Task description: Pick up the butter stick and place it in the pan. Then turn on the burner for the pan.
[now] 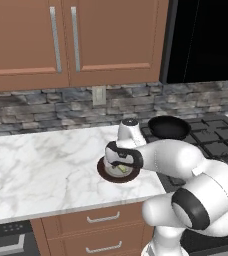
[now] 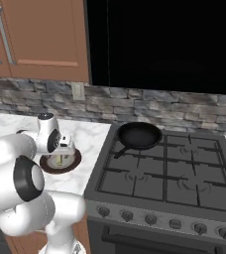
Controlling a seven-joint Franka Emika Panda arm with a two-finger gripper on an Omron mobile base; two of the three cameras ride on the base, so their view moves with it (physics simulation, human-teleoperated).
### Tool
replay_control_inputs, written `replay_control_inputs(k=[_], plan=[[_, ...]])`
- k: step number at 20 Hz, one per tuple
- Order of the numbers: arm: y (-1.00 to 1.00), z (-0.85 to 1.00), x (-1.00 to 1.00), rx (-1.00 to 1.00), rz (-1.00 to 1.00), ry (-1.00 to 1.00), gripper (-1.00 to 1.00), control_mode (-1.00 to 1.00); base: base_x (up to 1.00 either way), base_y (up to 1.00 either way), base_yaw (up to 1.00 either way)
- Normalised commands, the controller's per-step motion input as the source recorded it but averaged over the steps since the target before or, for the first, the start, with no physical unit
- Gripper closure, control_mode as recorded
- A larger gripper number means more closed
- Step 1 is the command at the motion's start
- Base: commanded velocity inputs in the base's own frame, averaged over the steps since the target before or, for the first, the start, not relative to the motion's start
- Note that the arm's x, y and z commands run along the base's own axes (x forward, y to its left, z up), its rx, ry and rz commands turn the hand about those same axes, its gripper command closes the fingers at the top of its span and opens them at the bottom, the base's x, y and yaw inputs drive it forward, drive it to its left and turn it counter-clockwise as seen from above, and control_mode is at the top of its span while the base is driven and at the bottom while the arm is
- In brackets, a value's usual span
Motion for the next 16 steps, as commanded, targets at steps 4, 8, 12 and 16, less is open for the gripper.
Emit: replay_control_inputs(k=[4,8,12,16], plan=[[0.02,-0.19,0.25,-0.01,0.00,0.00,-1.00,-1.00,0.00,0.00,0.00],[0.02,-0.19,0.12,0.00,0.00,0.00,-1.00,-1.00,0.00,0.00,0.00],[0.07,-0.27,0.06,0.00,0.00,0.00,-1.00,-1.00,0.00,0.00,0.00],[0.10,-0.30,0.05,0.00,0.00,0.02,-1.00,-1.00,0.00,0.00,0.00]])
